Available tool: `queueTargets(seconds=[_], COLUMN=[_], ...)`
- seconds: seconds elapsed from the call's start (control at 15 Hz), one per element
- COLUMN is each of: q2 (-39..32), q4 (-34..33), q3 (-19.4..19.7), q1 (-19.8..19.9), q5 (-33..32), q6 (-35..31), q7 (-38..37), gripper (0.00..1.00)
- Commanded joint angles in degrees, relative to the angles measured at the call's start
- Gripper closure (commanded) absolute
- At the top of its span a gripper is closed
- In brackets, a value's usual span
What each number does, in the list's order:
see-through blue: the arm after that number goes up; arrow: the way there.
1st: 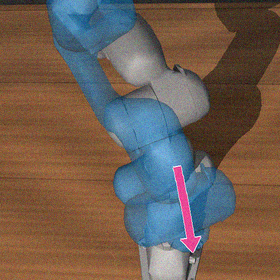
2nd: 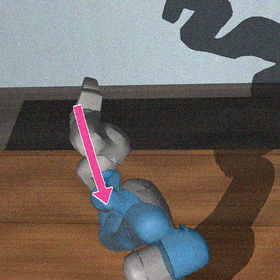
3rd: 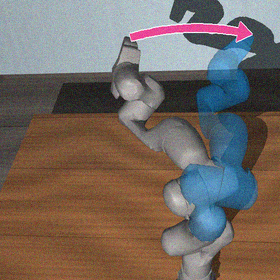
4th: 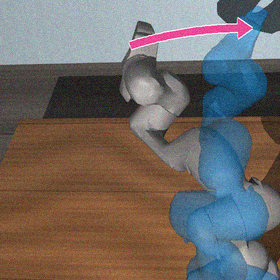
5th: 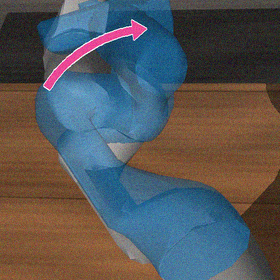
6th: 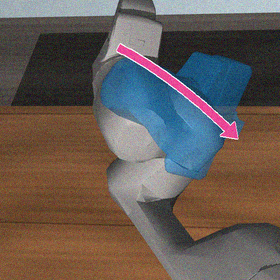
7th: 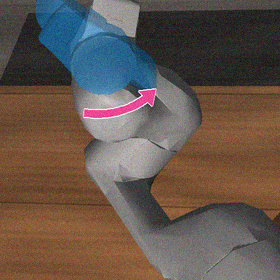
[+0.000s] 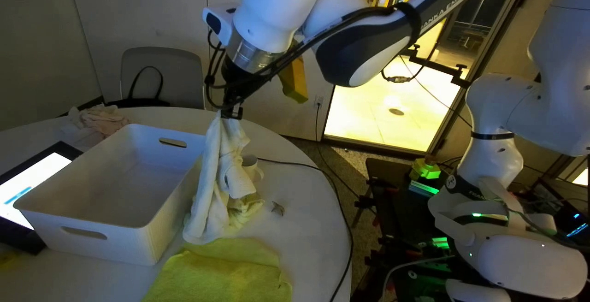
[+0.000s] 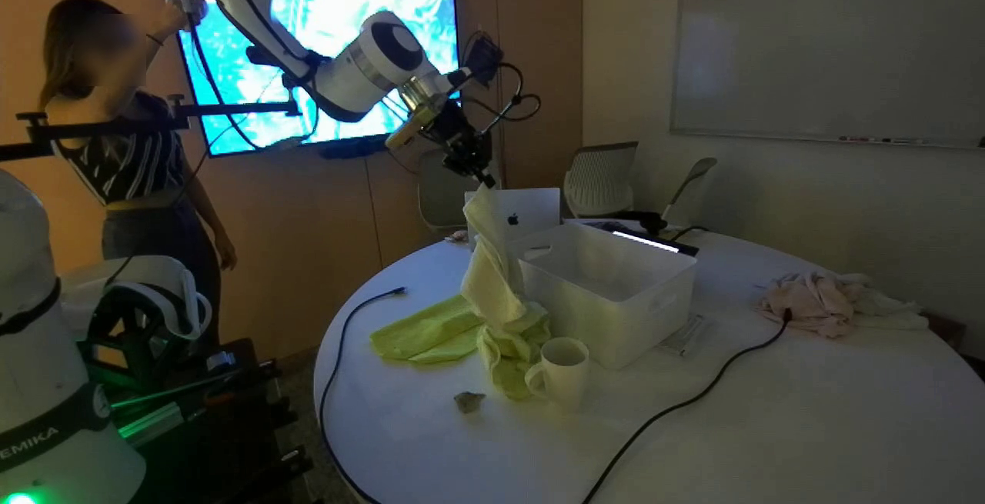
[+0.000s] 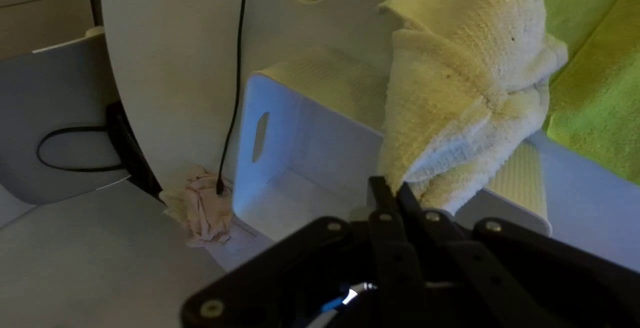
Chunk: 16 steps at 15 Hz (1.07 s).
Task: Pick up the clothes from the table and put them in the box and pick up the black objects from the table and put them in the cup
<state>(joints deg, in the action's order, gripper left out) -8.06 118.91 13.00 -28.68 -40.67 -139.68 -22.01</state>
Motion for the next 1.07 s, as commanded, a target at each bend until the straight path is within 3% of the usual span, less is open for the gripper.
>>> queueTargets(seconds=[0.0,0.4,0.73,1.0], q2=[3.2,2.8,-0.2,-3.3], q4=[-2.7,-9.1,-18.4,-24.4], q3=[-9.3,-17.0,-20.4,-21.4], q1=[7.1,12.5,13.2,13.3], q5=[0.3,3.2,10.5,13.2], q6=[6.2,13.7,32.5,38.7], q7=[-1.2,0.7,10.6,15.9], gripper=[0.99,0.99,0.99,0.99])
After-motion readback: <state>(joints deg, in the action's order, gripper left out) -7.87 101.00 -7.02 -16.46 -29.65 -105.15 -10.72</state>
